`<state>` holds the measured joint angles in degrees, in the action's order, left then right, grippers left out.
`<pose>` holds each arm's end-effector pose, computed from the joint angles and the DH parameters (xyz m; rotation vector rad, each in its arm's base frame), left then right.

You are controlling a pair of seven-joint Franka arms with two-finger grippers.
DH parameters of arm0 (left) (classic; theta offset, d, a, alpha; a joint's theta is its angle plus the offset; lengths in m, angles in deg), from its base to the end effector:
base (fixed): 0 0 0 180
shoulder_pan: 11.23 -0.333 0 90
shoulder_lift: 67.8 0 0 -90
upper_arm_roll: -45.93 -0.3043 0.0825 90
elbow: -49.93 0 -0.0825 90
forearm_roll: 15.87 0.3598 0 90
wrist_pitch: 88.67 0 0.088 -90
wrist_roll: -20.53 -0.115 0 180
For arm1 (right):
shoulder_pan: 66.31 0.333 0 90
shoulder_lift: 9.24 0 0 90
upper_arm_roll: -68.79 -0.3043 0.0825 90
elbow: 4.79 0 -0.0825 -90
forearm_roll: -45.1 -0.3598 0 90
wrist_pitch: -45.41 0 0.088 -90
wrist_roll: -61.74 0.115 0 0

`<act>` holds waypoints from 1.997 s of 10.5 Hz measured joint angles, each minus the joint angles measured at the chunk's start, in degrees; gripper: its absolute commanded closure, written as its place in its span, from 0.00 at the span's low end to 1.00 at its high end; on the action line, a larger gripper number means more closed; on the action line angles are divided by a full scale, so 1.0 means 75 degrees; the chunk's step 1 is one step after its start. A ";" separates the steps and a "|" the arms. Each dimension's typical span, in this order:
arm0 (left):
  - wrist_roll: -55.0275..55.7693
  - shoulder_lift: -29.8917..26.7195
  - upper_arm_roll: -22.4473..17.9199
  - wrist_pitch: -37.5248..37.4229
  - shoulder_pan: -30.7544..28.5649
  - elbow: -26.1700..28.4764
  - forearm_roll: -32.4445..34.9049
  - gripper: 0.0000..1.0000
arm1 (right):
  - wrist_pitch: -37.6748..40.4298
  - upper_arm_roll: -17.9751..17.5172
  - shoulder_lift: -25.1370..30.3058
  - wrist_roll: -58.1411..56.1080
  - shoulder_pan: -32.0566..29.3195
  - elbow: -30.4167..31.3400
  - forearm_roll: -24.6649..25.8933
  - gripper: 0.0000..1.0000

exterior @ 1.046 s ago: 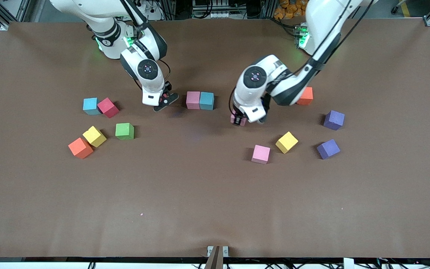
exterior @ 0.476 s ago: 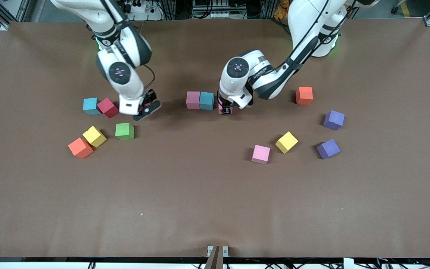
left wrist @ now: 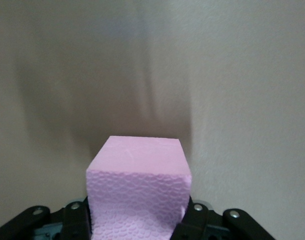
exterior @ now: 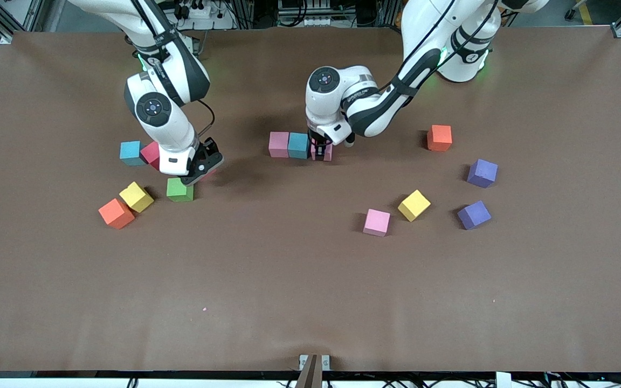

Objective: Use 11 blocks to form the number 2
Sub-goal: 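Place the light pink cube beside the cyan cube with the left gripper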

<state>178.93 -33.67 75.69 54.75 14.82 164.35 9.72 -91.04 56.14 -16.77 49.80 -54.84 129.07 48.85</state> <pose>0.3330 -0.4824 0.1951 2.2763 2.1353 -0.0367 0.4461 0.1995 0.2736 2.9387 1.0363 -0.1252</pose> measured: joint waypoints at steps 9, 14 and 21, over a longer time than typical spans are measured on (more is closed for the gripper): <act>-0.0031 0.0024 0.0004 0.0342 -0.0054 -0.0048 0.0204 0.71 | 0.0011 -0.0113 -0.0552 0.0000 -0.0020 -0.0594 -0.0005 0.70; -0.0028 0.0132 0.0024 0.0430 0.0027 -0.0049 0.0204 0.71 | 0.0011 -0.0136 -0.0916 -0.0013 -0.0011 -0.0688 -0.0005 0.70; -0.0011 0.0158 0.0054 0.0466 0.0136 -0.0057 0.0204 0.11 | 0.0161 -0.0190 -0.0926 -0.0024 -0.0010 -0.0704 -0.0005 0.70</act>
<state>178.85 -32.48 76.10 58.24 15.84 163.92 11.25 -89.83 54.71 -23.72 49.62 -54.92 123.79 48.82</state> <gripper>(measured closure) 0.410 0.396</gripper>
